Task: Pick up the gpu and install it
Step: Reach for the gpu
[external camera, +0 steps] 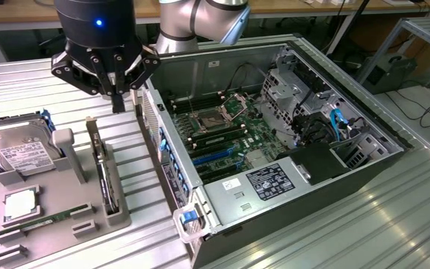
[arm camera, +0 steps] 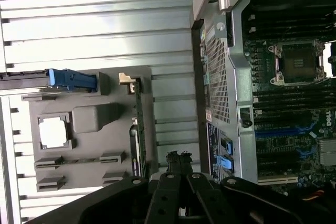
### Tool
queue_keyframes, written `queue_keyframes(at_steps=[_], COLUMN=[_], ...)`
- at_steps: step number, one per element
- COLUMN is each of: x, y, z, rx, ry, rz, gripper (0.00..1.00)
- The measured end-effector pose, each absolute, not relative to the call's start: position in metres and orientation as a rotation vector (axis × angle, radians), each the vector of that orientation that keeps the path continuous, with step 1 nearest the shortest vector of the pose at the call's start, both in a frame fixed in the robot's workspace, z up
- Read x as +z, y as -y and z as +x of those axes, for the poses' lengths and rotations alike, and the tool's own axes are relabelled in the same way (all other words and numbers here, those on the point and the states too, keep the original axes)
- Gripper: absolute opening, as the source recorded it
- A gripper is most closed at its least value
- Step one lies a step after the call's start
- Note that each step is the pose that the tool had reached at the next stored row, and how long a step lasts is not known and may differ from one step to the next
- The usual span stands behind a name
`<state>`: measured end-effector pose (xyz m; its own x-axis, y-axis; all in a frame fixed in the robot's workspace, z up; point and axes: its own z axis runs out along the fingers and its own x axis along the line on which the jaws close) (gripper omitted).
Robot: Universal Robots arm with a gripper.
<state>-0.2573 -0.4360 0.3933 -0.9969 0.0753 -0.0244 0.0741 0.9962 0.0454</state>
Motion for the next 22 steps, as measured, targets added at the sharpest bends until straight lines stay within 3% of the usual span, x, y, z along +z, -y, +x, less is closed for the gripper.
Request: queue_keyframes(at_steps=[22], x=[0.393], y=[0.434], z=[-0.305], rx=[0.071], ry=[-3.113], rz=[0.117], gripper=[0.11])
